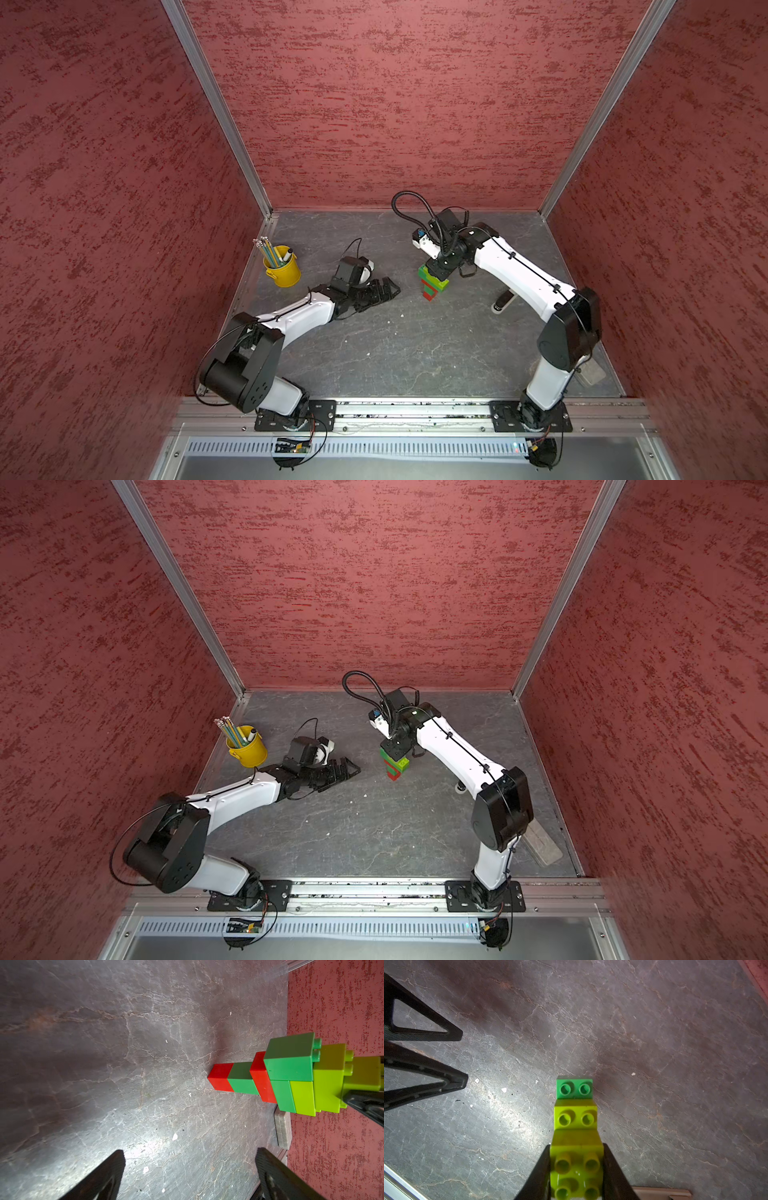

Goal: Assemble a spoon with lego
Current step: Place the lego brick at the center of the board.

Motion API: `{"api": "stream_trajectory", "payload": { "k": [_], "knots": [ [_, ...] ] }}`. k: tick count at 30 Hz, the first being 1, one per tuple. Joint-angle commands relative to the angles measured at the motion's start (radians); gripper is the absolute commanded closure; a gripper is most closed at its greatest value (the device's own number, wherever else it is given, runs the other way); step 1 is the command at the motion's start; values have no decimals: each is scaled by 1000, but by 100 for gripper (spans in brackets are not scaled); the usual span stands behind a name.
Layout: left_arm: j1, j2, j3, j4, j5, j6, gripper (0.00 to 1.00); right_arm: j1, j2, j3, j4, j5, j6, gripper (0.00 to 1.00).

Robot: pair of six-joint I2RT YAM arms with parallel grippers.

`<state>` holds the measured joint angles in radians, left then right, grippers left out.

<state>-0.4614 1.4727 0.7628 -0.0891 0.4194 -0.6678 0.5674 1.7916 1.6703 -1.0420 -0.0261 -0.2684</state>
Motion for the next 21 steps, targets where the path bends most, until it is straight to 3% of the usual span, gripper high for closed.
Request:
{"api": "stream_trajectory", "payload": {
  "k": [1,8,21],
  "knots": [
    [-6,12,-8,-1,-11,12,0,-5,63,-9,-98,4,5,73],
    [-10,14,3,-7,-19,12,0,-3,91,121,-129,8,14,51],
    [-11,-3,-5,-24,-35,14,0,-1,146,131,-113,22,-2,52]
  ]
}}
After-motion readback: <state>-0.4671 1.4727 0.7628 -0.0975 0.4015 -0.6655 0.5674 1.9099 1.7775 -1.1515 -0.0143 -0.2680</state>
